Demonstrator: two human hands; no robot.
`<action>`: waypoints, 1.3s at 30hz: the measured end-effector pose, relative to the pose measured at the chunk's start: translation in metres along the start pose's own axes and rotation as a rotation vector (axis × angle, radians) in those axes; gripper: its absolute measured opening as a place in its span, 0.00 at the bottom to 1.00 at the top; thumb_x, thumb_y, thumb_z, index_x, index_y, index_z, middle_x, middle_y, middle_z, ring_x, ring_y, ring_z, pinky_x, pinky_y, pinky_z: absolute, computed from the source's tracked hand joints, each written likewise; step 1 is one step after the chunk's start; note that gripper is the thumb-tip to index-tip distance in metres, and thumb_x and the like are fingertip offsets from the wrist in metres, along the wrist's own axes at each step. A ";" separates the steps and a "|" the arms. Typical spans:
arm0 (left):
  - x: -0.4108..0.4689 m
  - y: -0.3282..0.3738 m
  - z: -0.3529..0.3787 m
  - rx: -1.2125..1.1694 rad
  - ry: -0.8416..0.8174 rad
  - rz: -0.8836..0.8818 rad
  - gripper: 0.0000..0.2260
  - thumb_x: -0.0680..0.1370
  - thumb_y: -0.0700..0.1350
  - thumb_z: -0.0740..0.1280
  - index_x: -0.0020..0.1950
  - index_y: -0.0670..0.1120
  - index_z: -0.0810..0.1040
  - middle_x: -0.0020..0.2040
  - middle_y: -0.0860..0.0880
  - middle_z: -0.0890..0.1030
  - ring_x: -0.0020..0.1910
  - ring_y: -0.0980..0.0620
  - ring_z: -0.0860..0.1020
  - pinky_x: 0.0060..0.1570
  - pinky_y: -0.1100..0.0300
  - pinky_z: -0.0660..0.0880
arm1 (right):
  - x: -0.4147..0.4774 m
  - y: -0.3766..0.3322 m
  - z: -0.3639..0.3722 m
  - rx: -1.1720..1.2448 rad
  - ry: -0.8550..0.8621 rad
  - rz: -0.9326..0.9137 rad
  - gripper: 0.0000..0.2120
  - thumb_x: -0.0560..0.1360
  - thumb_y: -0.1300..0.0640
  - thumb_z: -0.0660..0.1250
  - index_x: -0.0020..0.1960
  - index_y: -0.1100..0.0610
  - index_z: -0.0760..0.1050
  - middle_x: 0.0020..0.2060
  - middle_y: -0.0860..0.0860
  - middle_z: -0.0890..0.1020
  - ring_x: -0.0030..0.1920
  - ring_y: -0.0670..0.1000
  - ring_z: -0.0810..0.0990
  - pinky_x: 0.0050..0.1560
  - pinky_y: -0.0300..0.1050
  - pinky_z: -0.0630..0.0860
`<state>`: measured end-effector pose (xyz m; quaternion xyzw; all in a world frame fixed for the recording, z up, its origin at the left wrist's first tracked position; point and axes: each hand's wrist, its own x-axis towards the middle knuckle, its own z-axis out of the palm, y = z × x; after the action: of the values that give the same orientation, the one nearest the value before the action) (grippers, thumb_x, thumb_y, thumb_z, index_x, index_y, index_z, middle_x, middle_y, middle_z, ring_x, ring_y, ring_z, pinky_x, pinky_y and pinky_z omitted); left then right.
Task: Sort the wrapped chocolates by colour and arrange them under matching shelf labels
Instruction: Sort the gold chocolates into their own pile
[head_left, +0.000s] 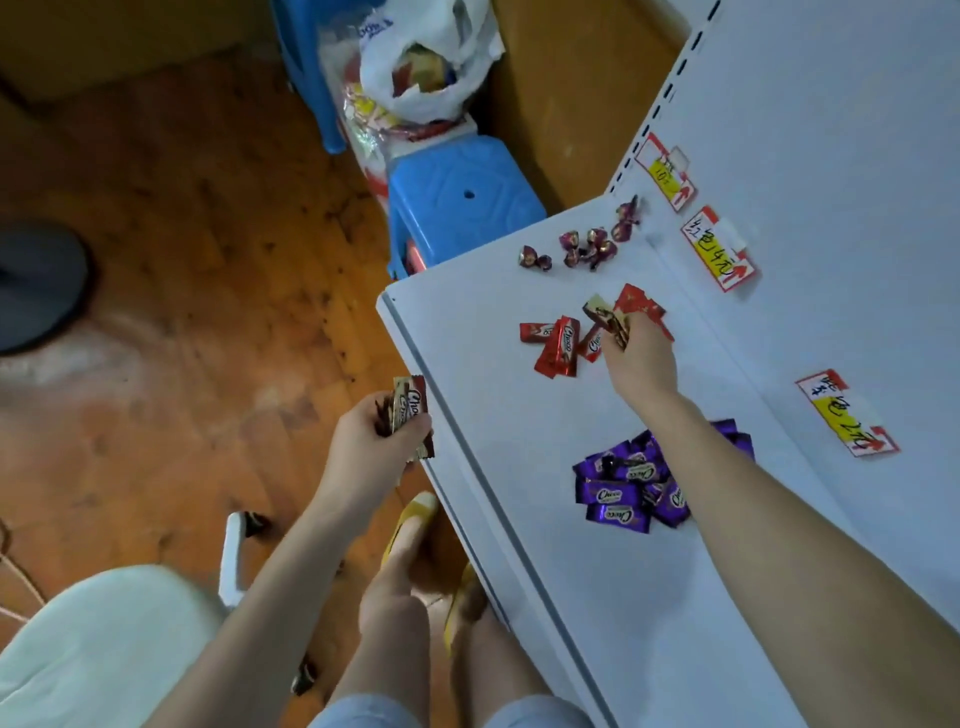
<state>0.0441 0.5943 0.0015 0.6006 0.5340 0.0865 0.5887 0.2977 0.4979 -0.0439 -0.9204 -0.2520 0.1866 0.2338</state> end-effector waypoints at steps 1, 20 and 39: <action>0.008 0.002 -0.002 0.007 -0.007 -0.009 0.02 0.77 0.44 0.67 0.45 0.49 0.75 0.36 0.44 0.80 0.35 0.46 0.76 0.31 0.58 0.72 | 0.004 -0.001 0.003 0.004 -0.004 0.010 0.12 0.79 0.55 0.59 0.53 0.65 0.71 0.47 0.59 0.76 0.48 0.58 0.75 0.42 0.46 0.67; 0.029 0.066 0.103 0.329 -0.668 0.158 0.07 0.72 0.41 0.73 0.46 0.45 0.77 0.34 0.48 0.78 0.30 0.51 0.73 0.24 0.64 0.70 | -0.135 0.078 -0.058 0.232 0.464 0.543 0.14 0.76 0.49 0.63 0.41 0.58 0.65 0.34 0.51 0.71 0.37 0.52 0.69 0.34 0.42 0.56; -0.169 -0.055 0.317 0.608 -0.822 0.213 0.09 0.69 0.40 0.73 0.39 0.46 0.73 0.33 0.49 0.75 0.33 0.48 0.73 0.32 0.58 0.69 | -0.296 0.251 -0.079 0.291 0.373 0.699 0.12 0.75 0.52 0.65 0.47 0.60 0.69 0.40 0.53 0.70 0.38 0.50 0.68 0.35 0.40 0.58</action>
<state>0.1767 0.2590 -0.0459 0.7798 0.1959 -0.2559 0.5367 0.1911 0.1163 -0.0439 -0.9258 0.1511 0.1184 0.3257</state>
